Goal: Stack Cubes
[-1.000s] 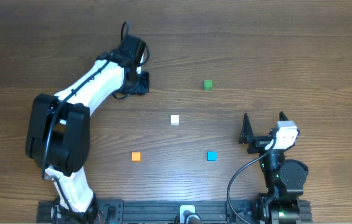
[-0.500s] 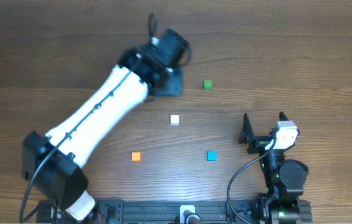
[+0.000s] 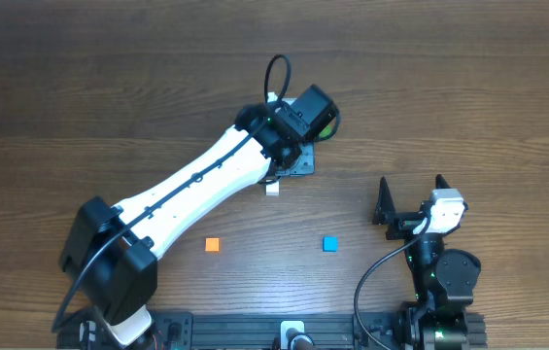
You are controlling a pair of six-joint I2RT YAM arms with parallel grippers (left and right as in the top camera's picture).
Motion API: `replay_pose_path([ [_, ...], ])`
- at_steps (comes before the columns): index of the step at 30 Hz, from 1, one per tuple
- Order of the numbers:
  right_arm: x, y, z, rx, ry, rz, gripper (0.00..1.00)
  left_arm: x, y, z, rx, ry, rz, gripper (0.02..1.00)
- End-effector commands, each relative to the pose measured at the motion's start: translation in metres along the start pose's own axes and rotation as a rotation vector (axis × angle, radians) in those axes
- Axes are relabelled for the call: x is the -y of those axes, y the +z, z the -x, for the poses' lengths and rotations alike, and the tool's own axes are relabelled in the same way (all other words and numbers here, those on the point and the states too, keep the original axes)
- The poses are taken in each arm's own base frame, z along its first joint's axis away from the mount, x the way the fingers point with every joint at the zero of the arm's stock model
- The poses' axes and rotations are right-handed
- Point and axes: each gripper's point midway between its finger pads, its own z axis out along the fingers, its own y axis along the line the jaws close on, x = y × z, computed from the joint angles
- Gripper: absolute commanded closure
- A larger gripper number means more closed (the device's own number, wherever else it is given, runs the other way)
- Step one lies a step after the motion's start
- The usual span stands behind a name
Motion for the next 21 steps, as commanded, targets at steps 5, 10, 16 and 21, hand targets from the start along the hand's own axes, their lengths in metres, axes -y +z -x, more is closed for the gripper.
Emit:
replay_pose_path([
  [5, 0.003, 0.000, -0.001, 0.002, -0.006, -0.012, 0.009, -0.019, 0.037, -0.020, -0.043, -0.046, 0.050, 0.978],
  [10, 0.003, 0.000, -0.001, 0.001, -0.006, -0.012, 0.007, -0.024, 0.047, -0.022, -0.036, -0.054, 0.051, 0.976],
  [16, 0.003, 0.000, -0.001, 0.001, -0.006, -0.012, 0.009, -0.033, 0.051, -0.021, -0.035, -0.066, 0.074, 0.978],
  [21, 0.003, 0.000, -0.001, 0.002, -0.006, -0.012, 0.009, -0.034, 0.055, -0.022, -0.039, -0.061, 0.081, 0.976],
])
